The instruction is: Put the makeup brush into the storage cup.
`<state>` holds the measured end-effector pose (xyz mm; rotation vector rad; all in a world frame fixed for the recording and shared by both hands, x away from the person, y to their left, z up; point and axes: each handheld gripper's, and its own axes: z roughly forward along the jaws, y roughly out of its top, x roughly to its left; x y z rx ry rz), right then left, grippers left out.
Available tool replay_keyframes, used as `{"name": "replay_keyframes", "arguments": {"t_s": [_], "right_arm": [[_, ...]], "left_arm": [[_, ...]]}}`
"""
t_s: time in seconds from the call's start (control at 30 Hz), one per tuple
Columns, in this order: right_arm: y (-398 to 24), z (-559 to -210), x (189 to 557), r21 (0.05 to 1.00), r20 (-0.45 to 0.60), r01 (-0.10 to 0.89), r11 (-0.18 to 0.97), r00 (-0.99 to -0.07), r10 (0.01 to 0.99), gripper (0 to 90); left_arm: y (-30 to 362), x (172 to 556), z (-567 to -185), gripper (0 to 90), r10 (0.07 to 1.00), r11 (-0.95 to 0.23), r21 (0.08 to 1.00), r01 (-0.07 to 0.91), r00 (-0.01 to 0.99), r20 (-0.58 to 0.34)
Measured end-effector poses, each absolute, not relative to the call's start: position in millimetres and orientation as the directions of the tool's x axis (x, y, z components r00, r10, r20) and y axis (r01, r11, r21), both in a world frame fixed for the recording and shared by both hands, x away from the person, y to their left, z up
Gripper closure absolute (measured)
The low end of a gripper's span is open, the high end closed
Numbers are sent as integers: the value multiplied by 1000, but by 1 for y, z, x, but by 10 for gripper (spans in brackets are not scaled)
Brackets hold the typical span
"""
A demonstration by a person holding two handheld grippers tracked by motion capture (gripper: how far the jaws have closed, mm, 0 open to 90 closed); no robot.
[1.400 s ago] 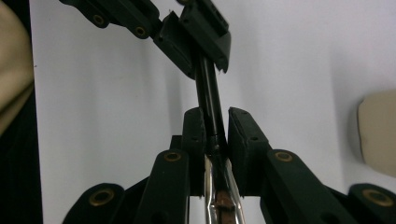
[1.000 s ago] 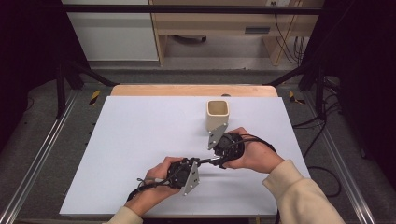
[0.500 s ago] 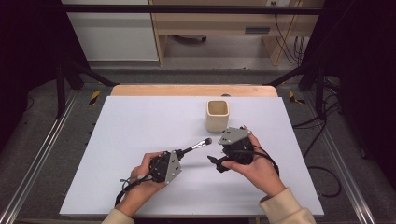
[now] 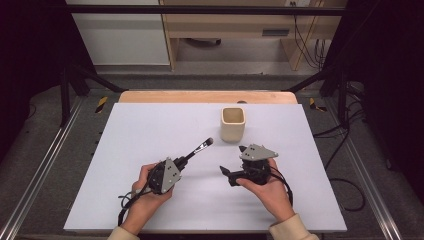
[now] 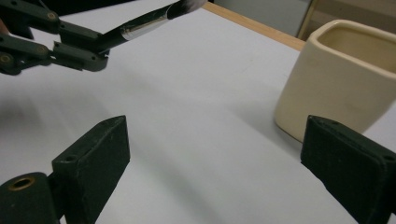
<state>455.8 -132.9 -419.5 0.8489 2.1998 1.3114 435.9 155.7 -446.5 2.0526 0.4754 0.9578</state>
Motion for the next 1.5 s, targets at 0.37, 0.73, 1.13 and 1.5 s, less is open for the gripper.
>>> {"name": "replay_keyframes", "arguments": {"t_s": [0.37,0.73,1.13,1.5], "right_arm": [[-125,-420,447,925,-15,233,301,-767,641,275],[-116,-417,448,941,67,246,231,-807,587,379],[-108,-421,455,944,171,294,147,-823,542,479],[-107,-422,457,951,226,302,66,-825,519,660]], "left_arm": [[152,431,-447,788,643,-500,866,8,673,365],[141,430,-450,788,636,-446,895,18,710,303],[129,424,-449,788,607,-432,902,-22,732,308],[123,421,-448,787,604,-413,910,-29,739,297]]}}
